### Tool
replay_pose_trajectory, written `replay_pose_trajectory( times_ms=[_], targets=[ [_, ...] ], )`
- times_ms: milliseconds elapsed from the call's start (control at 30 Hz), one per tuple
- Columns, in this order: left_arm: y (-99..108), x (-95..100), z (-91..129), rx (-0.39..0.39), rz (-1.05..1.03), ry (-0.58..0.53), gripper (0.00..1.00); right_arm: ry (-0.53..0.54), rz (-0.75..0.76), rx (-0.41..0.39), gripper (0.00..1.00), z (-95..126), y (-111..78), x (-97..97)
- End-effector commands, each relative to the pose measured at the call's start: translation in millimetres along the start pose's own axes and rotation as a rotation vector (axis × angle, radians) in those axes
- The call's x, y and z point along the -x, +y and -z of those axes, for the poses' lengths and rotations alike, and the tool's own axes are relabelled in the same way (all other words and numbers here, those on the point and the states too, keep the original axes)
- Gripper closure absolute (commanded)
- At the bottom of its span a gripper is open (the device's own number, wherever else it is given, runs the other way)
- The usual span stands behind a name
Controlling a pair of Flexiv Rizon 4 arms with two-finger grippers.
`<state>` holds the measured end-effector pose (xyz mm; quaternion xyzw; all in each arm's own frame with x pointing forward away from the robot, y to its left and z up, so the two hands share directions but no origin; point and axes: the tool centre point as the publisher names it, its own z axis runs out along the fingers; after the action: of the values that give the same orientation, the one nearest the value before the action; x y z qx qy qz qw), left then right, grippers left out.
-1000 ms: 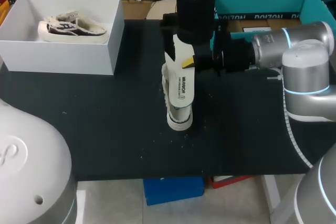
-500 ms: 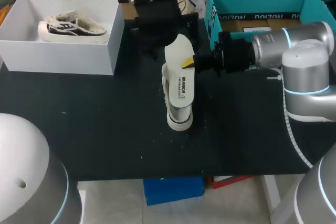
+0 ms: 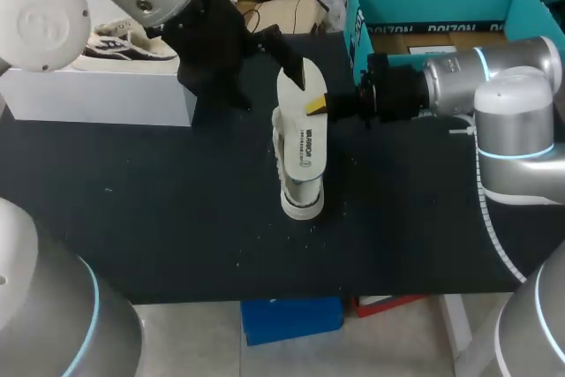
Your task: Take the shoe out of the shoebox, open the shoe tongue, remove and reinsert the insole, then place the shoe into the shoebox
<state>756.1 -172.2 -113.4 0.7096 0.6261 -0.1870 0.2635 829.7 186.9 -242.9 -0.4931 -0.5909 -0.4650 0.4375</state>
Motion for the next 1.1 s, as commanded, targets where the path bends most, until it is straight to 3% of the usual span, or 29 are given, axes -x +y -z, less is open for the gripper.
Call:
replay_pose_trajectory(
  times_ms=[33,267,333,400,700,1100],
  targets=[
    [-4.5,-10.2,-1.4,0.01,-0.012,-0.621,0.0,0.0,0.0,0.002,1.0,-1.0,-0.5,0.3],
    [-4.5,-10.2,-1.4,0.01,-0.012,-0.621,0.0,0.0,0.0,0.002,1.0,-1.0,-0.5,0.3],
    [-7.4,-16.2,-5.2,-0.001,-0.009,-0.707,0.0,0.0,0.0,0.002,1.0,-1.0,-0.5,0.3],
    [-7.7,-27.2,-8.5,0.06,0.01,-0.719,0.0,0.0,0.0,0.002,1.0,-1.0,-0.5,0.3],
    [-8.0,-63.3,-15.8,0.127,0.114,-0.859,0.0,0.0,0.0,0.002,1.0,-1.0,-0.5,0.3],
    [-18.7,-104.6,-45.9,0.108,0.159,-0.954,0.0,0.0,0.0,0.002,1.0,-1.0,-0.5,0.3]
  ],
)
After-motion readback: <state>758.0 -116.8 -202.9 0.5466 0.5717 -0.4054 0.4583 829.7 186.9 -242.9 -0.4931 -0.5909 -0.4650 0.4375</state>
